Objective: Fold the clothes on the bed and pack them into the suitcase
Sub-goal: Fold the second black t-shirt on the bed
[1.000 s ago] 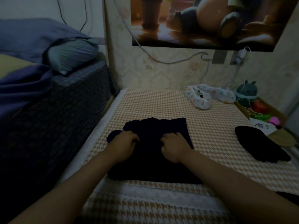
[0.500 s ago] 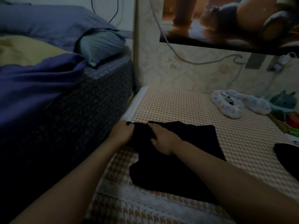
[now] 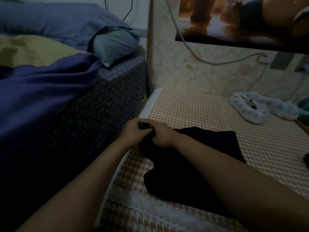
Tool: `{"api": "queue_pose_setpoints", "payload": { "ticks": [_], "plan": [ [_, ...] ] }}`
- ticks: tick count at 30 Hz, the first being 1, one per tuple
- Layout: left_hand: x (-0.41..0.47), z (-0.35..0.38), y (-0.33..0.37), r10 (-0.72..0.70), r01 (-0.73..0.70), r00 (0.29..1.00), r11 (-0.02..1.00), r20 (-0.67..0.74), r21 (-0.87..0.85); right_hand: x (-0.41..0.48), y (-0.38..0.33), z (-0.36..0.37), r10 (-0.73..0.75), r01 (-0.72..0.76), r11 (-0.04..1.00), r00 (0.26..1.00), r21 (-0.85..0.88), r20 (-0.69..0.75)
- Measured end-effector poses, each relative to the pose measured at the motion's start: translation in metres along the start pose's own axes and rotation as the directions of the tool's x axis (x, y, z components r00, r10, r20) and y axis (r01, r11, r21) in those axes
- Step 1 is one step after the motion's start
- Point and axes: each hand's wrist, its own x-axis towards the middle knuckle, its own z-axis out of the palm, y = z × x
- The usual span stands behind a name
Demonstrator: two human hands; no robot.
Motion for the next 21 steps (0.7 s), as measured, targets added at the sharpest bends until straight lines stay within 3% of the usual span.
{"api": "queue_pose_setpoints", "payload": {
  "ticks": [3,5,7,10,12,17,18,20,21],
  "plan": [
    [-0.005,0.001,0.015,-0.175,0.216,0.949,0.967,0.262,-0.135,-0.005,0.011,-0.017,0.041,-0.04,0.999,0.994,0.01,-0.105],
    [-0.009,0.005,0.019,-0.244,0.272,0.843,0.962,0.48,0.012,-0.02,0.026,-0.031,0.057,-0.06,0.998,0.987,-0.014,-0.149],
    [-0.013,0.016,0.027,-0.211,0.125,0.774,0.975,0.597,0.182,-0.041,0.045,-0.045,0.087,-0.085,0.996,0.98,0.019,-0.181],
    [-0.02,0.042,0.052,-0.083,-0.095,0.803,0.96,0.59,0.265,-0.081,0.072,-0.068,0.148,-0.14,0.989,0.965,0.051,-0.217],
    [-0.024,0.063,0.073,-0.005,-0.146,0.813,0.967,0.583,0.211,-0.11,0.088,-0.083,0.186,-0.177,0.982,0.951,0.06,-0.248],
    [-0.05,0.13,0.127,0.146,-0.201,0.734,0.98,0.663,0.006,-0.184,0.14,-0.111,0.297,-0.325,0.944,0.912,-0.056,-0.284],
    [-0.058,0.144,0.135,0.083,-0.103,0.684,0.995,0.725,-0.017,-0.198,0.149,-0.114,0.318,-0.365,0.925,0.897,-0.109,-0.305],
    [-0.073,0.167,0.144,-0.073,0.098,0.499,0.995,0.864,0.028,-0.223,0.163,-0.117,0.378,-0.453,0.855,0.877,-0.251,-0.296],
    [-0.078,0.174,0.146,-0.106,0.09,0.415,0.993,0.903,0.076,-0.234,0.169,-0.116,0.427,-0.489,0.813,0.87,-0.317,-0.248]
  ]
}}
